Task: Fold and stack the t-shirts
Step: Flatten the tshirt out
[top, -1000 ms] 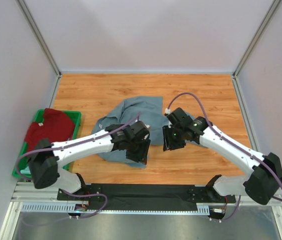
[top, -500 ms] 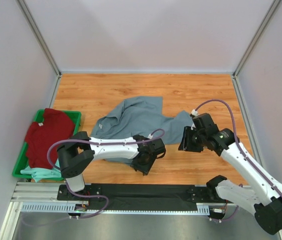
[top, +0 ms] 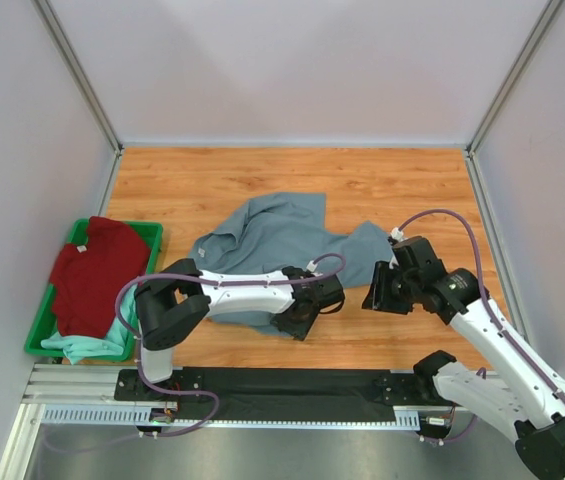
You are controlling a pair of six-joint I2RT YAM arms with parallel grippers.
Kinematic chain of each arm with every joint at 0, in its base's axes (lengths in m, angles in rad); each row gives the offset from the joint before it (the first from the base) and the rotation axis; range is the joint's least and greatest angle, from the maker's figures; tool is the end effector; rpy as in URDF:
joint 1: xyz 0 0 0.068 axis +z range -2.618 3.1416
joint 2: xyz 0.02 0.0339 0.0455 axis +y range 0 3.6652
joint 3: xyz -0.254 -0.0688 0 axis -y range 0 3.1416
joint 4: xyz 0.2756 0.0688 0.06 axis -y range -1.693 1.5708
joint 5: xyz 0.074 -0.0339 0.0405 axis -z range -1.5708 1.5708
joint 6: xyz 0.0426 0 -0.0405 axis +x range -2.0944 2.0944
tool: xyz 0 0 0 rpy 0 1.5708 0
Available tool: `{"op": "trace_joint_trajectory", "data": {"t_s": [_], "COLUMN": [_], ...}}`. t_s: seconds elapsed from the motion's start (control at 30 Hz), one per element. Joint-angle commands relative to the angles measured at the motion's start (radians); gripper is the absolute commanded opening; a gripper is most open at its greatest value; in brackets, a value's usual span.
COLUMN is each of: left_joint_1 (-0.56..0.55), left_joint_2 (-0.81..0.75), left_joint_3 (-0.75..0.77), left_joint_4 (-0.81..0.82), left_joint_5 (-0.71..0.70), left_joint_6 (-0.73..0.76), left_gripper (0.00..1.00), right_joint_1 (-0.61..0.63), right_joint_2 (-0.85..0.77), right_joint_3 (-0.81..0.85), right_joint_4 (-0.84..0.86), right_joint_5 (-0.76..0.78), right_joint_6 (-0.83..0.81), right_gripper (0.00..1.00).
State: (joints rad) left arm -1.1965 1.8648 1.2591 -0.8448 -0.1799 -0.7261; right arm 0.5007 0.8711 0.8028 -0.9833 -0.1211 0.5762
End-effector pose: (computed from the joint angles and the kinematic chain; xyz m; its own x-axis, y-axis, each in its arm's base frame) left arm 0.1417 -0.3400 0.1339 -0.8742 0.4389 -0.2077 0.4379 0.8975 0.0532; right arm 0.1670 0.0972 0.2479 -0.9269 0.1093 -0.3589 -0.0287 0.9332 0.3583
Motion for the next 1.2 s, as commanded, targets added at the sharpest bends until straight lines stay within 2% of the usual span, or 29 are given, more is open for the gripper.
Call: {"op": "trace_joint_trajectory", "data": {"t_s": [0.0, 0.2, 0.3, 0.37, 0.4, 0.43, 0.53, 0.57, 0.67, 0.77, 0.87, 0.9, 1.0, 1.07, 1.17], "left_joint_1": [0.000, 0.000, 0.008, 0.011, 0.009, 0.009, 0.012, 0.011, 0.012, 0.011, 0.011, 0.012, 0.012, 0.012, 0.012], "left_joint_2": [0.022, 0.053, 0.057, 0.057, 0.056, 0.056, 0.014, -0.033, -0.182, -0.353, -0.476, -0.499, -0.558, -0.585, -0.624], "left_joint_3": [0.022, -0.004, -0.041, -0.056, -0.058, -0.058, -0.061, -0.055, -0.069, -0.107, -0.131, -0.132, -0.130, -0.112, -0.081], "left_joint_4": [0.001, 0.023, 0.064, 0.088, 0.085, 0.085, 0.053, 0.009, -0.057, -0.101, -0.125, -0.126, -0.135, -0.151, -0.181], "left_joint_5": [-0.052, -0.062, -0.053, -0.047, -0.059, -0.069, -0.084, -0.085, -0.047, -0.013, -0.015, -0.009, 0.010, 0.017, 0.007], "left_joint_6": [0.025, 0.021, 0.021, 0.024, 0.025, 0.025, 0.030, 0.031, 0.043, 0.045, 0.043, 0.044, 0.024, 0.007, 0.001], "left_gripper": [0.50, 0.46, 0.35, 0.24, 0.02, 0.00, 0.00, 0.00, 0.00, 0.00, 0.00, 0.00, 0.00, 0.00, 0.00], "right_joint_1": [-0.005, -0.008, -0.014, -0.028, -0.046, -0.047, -0.140, -0.215, -0.312, -0.371, -0.448, -0.461, -0.468, -0.485, -0.526], "right_joint_2": [-0.023, -0.009, 0.022, 0.038, 0.069, 0.069, 0.133, 0.173, 0.242, 0.376, 0.537, 0.558, 0.608, 0.635, 0.669], "right_joint_3": [-0.002, -0.002, 0.007, 0.018, 0.028, 0.029, 0.045, 0.053, 0.107, 0.177, 0.199, 0.202, 0.217, 0.201, 0.177], "right_joint_4": [-0.011, -0.008, -0.009, -0.009, -0.014, -0.014, -0.025, -0.022, 0.029, 0.070, 0.153, 0.173, 0.205, 0.225, 0.262], "right_joint_5": [0.009, 0.014, 0.018, 0.017, 0.020, 0.021, -0.004, -0.014, -0.041, -0.043, -0.115, -0.135, -0.115, -0.097, -0.103], "right_joint_6": [0.004, 0.001, -0.001, -0.003, -0.007, -0.007, -0.028, -0.036, -0.048, -0.049, -0.049, -0.050, -0.055, -0.041, -0.013], "right_gripper": [0.38, 0.38, 0.38, 0.38, 0.38, 0.39, 0.40, 0.40, 0.55, 0.58, 0.50, 0.42, 0.31, 0.30, 0.33]}}
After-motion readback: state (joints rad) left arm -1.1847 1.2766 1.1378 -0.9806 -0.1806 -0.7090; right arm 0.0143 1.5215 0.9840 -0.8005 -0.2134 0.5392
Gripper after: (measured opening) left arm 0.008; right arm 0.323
